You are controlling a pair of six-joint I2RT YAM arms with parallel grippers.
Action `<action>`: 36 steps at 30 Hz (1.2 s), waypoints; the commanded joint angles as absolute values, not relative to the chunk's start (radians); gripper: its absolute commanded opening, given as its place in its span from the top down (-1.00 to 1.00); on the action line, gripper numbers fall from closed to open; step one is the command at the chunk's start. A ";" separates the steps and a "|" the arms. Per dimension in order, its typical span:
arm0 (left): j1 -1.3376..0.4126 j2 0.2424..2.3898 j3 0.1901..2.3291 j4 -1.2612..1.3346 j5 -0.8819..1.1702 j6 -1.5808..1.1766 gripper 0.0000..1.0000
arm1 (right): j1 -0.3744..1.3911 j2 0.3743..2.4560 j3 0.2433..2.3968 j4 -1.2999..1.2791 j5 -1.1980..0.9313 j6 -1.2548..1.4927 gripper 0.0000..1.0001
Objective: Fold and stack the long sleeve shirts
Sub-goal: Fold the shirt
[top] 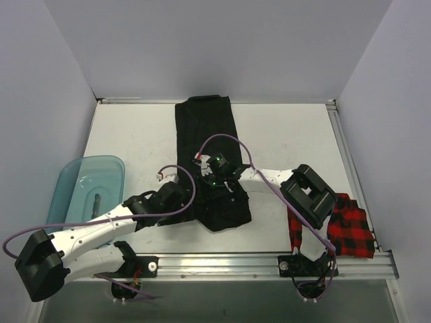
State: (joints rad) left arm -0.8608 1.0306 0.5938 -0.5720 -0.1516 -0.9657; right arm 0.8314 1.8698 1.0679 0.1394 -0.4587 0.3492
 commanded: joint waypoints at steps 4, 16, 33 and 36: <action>-0.899 1.081 0.683 -0.528 -0.213 -0.979 -0.95 | 0.795 1.819 1.043 0.190 -0.520 0.408 0.23; -0.945 1.216 0.781 -0.519 -0.261 -0.977 -0.95 | 0.742 1.807 0.991 0.284 -0.584 0.489 0.21; -0.994 1.384 0.862 -0.623 -0.371 -1.045 -0.95 | 0.730 1.815 0.962 0.342 -0.609 0.529 -0.01; -0.997 1.315 0.781 -0.647 -0.382 -1.118 -0.93 | 0.729 1.809 0.962 0.313 -0.589 0.506 -0.01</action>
State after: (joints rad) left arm -0.9897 1.3834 0.8257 -0.5835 -0.3347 -1.0340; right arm 0.7326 1.8526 0.9703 0.3222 -0.5949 0.5262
